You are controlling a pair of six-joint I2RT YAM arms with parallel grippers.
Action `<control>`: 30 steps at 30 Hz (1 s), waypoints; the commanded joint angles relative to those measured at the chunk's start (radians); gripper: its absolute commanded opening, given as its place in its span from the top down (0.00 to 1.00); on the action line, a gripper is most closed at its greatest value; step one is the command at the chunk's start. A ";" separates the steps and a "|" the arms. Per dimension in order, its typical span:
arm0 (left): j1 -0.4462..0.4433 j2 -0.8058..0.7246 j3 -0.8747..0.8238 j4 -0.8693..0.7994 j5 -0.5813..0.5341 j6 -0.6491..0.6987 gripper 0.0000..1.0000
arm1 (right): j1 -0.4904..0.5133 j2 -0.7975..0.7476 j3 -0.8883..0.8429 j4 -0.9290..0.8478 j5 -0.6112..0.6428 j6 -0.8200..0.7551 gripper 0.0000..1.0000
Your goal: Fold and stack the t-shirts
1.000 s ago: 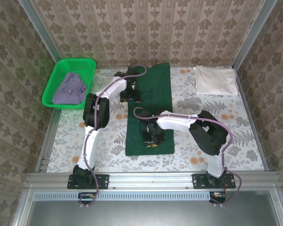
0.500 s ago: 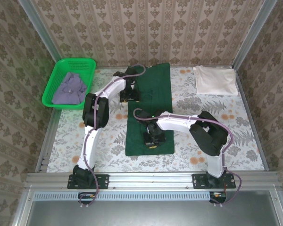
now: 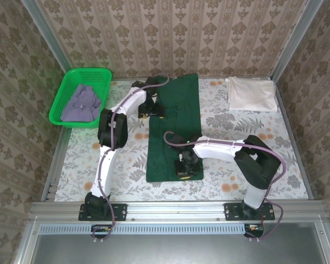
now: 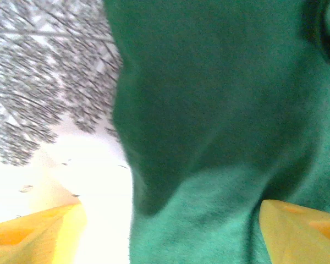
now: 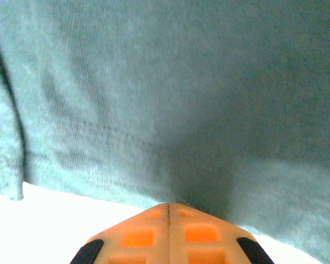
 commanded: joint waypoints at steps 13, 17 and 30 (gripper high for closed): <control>0.077 -0.441 -0.480 0.131 0.273 -0.068 0.15 | -0.339 -0.429 -0.245 0.058 -0.096 0.101 0.50; 0.077 -0.612 -0.819 0.179 0.414 -0.087 0.32 | -0.364 -0.425 -0.299 0.069 -0.134 0.080 0.48; -0.081 -0.832 -1.331 0.305 0.605 -0.173 0.47 | -0.364 -0.297 -0.338 0.125 -0.172 0.042 0.52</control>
